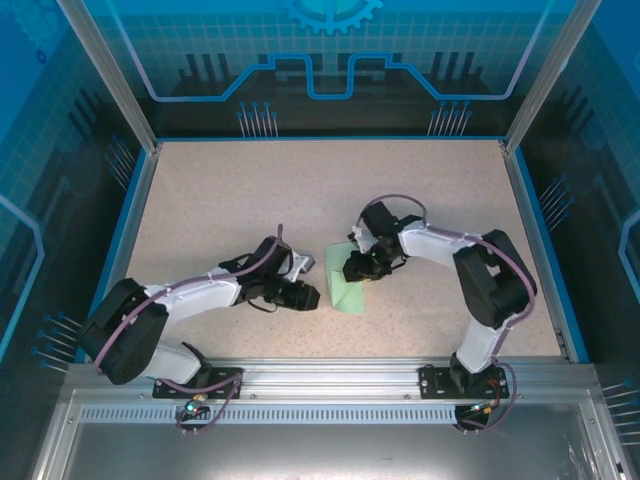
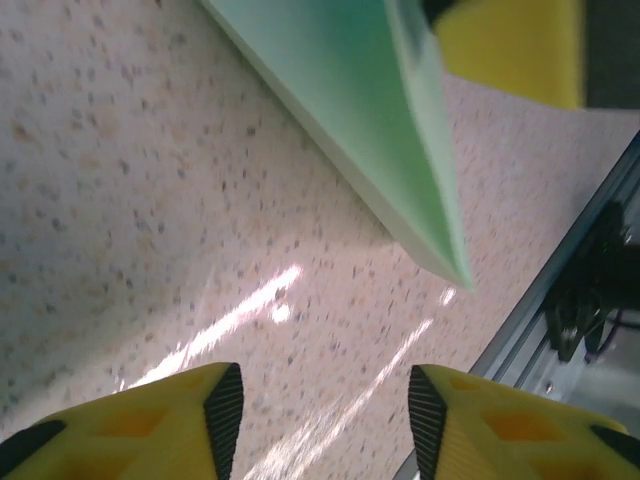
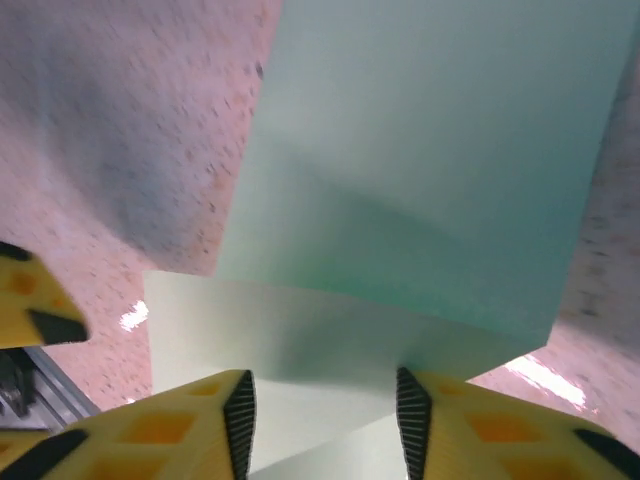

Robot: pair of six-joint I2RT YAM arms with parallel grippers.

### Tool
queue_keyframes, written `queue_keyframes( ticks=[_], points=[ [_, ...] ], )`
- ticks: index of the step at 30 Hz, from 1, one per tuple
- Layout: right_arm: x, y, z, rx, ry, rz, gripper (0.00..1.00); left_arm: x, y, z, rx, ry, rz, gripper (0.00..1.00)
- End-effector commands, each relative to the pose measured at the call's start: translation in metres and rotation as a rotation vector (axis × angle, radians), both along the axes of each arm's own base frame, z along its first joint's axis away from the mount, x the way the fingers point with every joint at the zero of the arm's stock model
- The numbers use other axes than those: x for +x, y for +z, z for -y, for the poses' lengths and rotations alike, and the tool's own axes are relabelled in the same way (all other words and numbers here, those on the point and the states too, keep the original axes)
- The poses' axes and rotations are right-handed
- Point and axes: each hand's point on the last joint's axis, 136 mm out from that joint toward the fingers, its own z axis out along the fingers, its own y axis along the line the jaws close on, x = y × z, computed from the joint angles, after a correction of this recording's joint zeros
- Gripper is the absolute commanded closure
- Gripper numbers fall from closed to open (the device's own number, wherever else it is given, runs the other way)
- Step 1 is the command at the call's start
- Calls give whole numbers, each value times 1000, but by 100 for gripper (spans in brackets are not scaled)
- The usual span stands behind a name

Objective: Fold a paper plane with a square sheet of paper (fold left side to right side)
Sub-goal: Fold the triangle a second time at the center of the table, then turn over the paper at the center of the table.

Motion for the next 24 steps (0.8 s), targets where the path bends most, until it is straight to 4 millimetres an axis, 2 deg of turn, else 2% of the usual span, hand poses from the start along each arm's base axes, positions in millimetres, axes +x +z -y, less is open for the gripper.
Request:
queue_keyframes(
  ticks=[1,4,5,7,11,16,22,24],
  points=[
    [6,11,23,-17,-75,68,46,22,15,13,-82,48,24,46],
    [2,14,38,-3,-115,77,40,33,16,25,-108,38,12,41],
    [-5,8,43,-4,-119,64,38,36,15,29,-118,30,6,40],
    [-10,9,45,22,-113,64,35,40,13,34,-134,27,-5,39],
    [-18,11,39,73,-83,52,36,44,10,34,-126,44,1,40],
    [-20,7,43,55,-88,51,35,42,1,27,-78,57,-6,38],
    [-21,7,40,71,-82,42,35,40,3,39,-133,5,-27,45],
    [-22,6,39,80,-81,35,34,41,-2,41,-118,-2,-36,48]
  ],
)
